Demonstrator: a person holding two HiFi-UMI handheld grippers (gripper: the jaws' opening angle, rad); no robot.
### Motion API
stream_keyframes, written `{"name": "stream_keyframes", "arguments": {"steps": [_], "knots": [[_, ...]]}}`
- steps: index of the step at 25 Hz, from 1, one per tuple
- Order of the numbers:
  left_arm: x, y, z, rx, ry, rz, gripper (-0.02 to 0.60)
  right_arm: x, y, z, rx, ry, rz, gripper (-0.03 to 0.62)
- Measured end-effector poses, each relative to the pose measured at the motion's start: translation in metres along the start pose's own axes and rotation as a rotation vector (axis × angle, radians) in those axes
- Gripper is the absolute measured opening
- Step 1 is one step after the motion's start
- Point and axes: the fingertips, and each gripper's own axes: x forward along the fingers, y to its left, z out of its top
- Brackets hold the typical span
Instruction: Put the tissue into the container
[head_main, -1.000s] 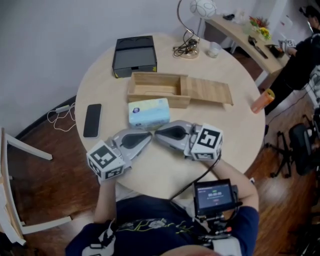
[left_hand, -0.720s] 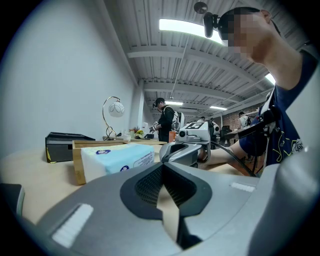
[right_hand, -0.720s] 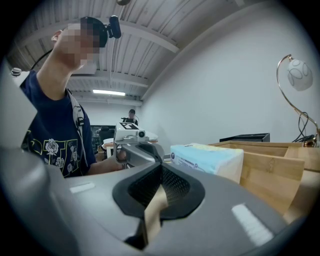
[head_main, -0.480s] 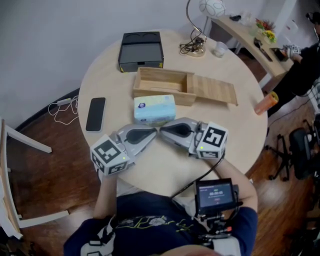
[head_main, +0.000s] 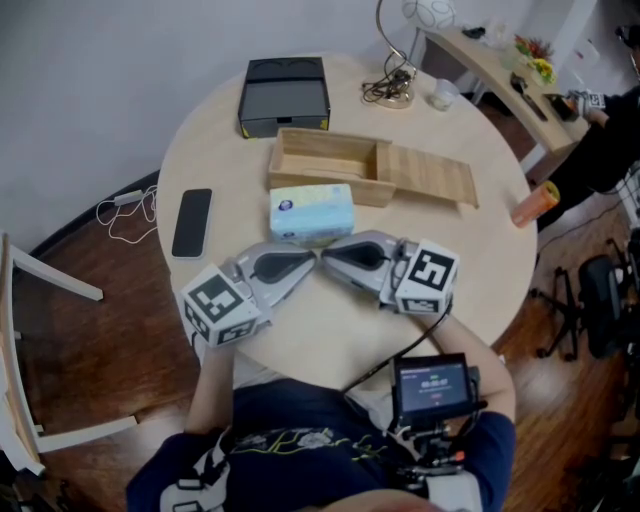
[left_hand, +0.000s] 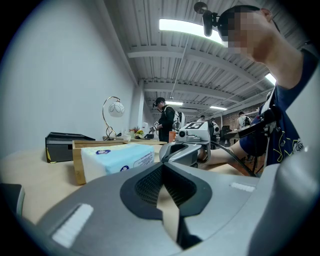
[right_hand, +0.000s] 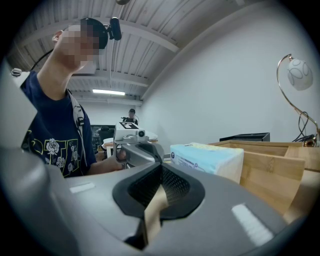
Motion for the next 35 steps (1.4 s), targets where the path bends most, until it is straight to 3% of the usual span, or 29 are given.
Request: {"name": "stream_keyframes", "arguments": {"steps": [35], "knots": [[0.0005, -0.001, 0.0025, -0.003, -0.001, -0.001, 0.003, 0.002, -0.0007, -0.0018, 0.009, 0.023, 0.0, 0.003]]}}
